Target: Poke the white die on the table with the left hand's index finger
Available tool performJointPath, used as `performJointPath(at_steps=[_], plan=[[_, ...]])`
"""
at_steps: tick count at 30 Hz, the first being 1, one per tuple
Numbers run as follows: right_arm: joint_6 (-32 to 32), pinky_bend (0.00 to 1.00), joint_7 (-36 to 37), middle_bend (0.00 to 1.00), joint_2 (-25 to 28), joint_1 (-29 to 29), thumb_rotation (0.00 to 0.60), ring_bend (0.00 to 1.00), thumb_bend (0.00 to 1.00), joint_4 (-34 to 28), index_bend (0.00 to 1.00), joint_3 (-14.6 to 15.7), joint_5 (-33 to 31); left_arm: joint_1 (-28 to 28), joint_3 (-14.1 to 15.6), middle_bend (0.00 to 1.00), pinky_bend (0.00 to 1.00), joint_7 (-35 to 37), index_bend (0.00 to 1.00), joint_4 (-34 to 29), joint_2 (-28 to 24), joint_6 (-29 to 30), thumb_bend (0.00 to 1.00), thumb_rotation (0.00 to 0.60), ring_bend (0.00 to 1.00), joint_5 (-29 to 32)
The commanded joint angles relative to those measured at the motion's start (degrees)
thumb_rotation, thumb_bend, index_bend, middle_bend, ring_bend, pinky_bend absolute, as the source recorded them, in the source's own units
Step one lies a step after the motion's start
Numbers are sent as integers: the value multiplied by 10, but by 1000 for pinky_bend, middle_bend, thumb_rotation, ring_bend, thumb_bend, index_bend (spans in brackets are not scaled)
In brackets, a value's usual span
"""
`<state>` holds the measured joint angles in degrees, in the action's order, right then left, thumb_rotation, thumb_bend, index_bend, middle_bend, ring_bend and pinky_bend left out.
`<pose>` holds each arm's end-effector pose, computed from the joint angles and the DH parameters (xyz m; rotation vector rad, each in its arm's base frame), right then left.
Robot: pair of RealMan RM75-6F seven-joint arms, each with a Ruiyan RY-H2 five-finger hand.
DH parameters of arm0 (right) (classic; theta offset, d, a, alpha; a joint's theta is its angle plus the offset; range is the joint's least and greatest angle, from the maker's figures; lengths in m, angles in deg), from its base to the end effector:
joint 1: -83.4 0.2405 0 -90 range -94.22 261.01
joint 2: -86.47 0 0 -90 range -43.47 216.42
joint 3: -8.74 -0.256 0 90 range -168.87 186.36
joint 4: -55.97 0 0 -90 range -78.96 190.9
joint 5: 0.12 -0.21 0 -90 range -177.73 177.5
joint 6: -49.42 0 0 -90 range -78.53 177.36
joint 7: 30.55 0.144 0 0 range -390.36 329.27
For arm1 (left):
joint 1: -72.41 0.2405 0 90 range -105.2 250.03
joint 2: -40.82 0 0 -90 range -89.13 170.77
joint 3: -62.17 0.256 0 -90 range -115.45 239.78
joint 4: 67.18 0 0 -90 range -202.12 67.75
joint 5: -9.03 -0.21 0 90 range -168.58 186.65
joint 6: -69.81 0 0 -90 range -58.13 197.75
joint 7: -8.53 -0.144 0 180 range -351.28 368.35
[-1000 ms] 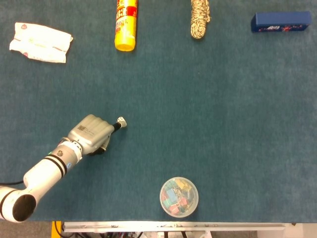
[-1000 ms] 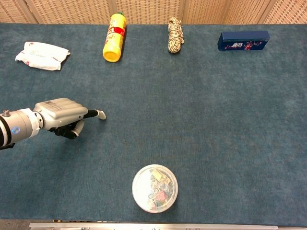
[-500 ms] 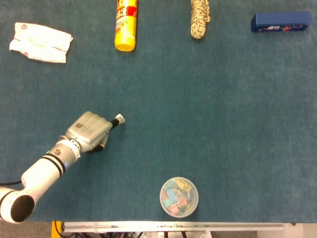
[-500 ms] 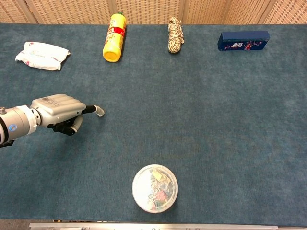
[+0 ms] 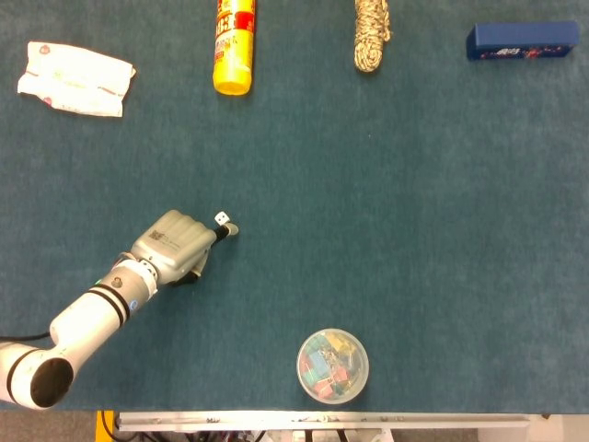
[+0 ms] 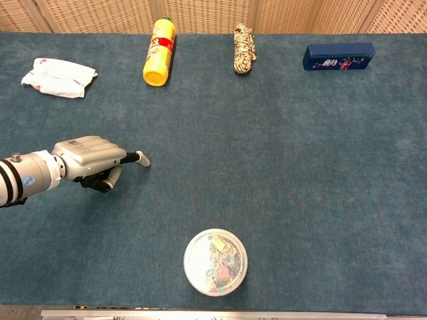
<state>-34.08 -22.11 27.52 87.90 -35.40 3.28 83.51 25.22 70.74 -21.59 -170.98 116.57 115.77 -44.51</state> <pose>-0.3238 -0.1891 0.1963 1.3117 -0.9348 0.9361 -0.1877 0.2545 -0.0147 -2.2656 -1.0321 -0.4098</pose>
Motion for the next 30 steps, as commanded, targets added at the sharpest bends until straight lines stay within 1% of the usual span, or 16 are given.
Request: performJointPath(at_steps=[1, 30], plan=[[0, 553, 1, 415, 0, 0, 600, 374, 60, 0, 410, 0, 0, -1, 0, 1000, 975, -1, 125, 1, 1, -1, 1000, 600, 924, 2], [-1, 553, 0, 415, 0, 0, 600, 374, 61, -1, 410, 0, 0, 12, -2, 1000, 975, 12, 134, 7, -16, 17, 1000, 600, 924, -3]])
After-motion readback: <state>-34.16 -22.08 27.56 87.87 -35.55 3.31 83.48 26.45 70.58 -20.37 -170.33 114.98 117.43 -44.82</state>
